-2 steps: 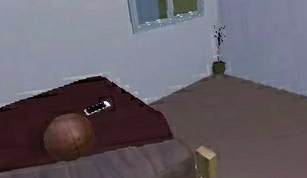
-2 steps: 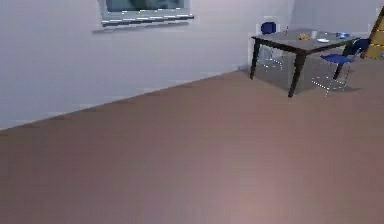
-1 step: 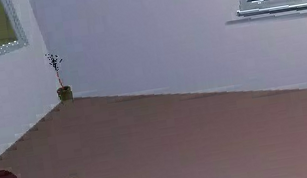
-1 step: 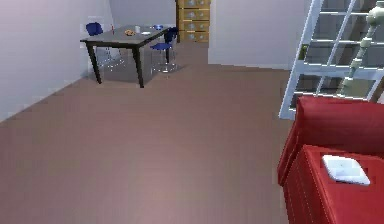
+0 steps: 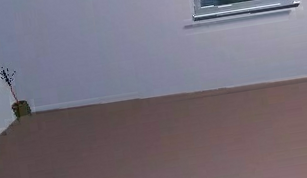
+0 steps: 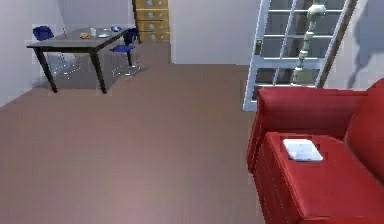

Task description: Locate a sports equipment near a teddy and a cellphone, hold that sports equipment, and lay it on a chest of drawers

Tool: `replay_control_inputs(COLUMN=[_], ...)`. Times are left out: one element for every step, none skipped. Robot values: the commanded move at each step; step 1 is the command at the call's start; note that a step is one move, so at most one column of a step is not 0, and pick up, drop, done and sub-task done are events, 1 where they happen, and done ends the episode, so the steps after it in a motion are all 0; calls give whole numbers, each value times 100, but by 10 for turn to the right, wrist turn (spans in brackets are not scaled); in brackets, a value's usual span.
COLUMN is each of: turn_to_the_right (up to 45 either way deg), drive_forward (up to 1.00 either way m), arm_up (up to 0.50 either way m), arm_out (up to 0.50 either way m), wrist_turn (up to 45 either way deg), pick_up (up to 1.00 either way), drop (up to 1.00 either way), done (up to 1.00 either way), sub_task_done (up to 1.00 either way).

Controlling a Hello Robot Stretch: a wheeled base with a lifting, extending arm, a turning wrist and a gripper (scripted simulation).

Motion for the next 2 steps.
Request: replay_control_inputs(turn_to_the_right=[0, -360], drive_forward=[95, 0], arm_up=[0, 0], arm_out=[0, 0], wrist_turn=[0, 0], pick_up=[0, 0], drop=[0, 0], done=[0, 0], sub_task_done=[0, 0])
